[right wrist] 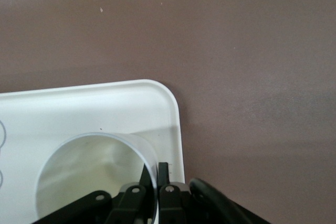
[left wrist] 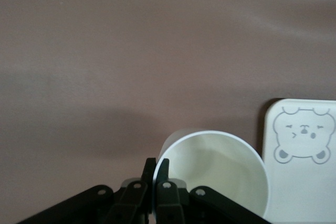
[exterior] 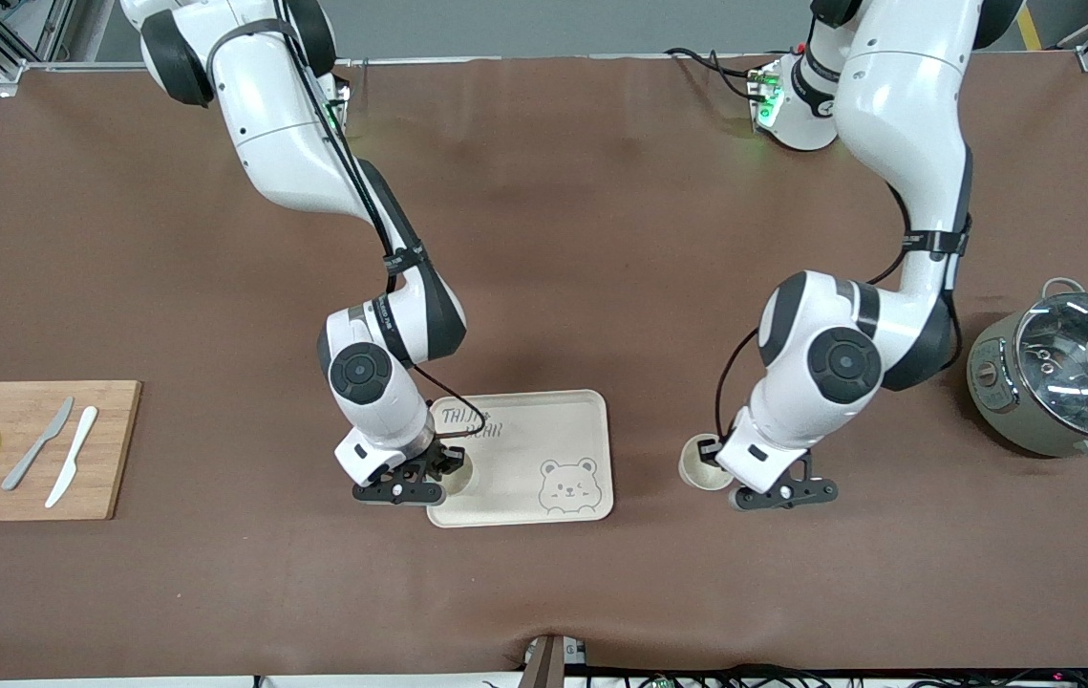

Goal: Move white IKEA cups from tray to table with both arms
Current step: 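Carry the cups off the tray, each gripper moving outward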

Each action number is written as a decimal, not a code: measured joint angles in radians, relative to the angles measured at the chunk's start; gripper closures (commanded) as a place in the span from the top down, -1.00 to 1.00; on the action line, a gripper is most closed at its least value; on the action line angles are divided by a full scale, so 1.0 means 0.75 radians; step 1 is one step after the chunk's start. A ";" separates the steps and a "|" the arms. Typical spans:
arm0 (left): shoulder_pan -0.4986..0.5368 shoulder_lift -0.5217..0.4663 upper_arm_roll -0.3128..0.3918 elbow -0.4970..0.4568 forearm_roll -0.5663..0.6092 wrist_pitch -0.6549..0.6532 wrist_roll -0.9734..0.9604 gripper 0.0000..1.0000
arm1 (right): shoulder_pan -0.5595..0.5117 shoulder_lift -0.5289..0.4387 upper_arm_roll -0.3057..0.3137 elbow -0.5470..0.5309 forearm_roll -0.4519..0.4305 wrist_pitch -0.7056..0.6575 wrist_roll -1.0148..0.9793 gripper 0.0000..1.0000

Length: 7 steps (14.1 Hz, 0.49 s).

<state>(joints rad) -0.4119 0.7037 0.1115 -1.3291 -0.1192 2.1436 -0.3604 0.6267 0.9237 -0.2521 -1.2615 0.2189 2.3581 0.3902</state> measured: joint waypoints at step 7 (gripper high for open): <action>0.264 0.000 0.001 -0.018 0.000 -0.040 0.373 -1.00 | 0.000 0.001 0.000 0.000 0.000 0.000 0.000 -1.00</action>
<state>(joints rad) -0.2138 0.7034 0.1119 -1.3426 -0.1192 2.1134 -0.0805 0.6267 0.9241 -0.2524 -1.2612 0.2190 2.3578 0.3902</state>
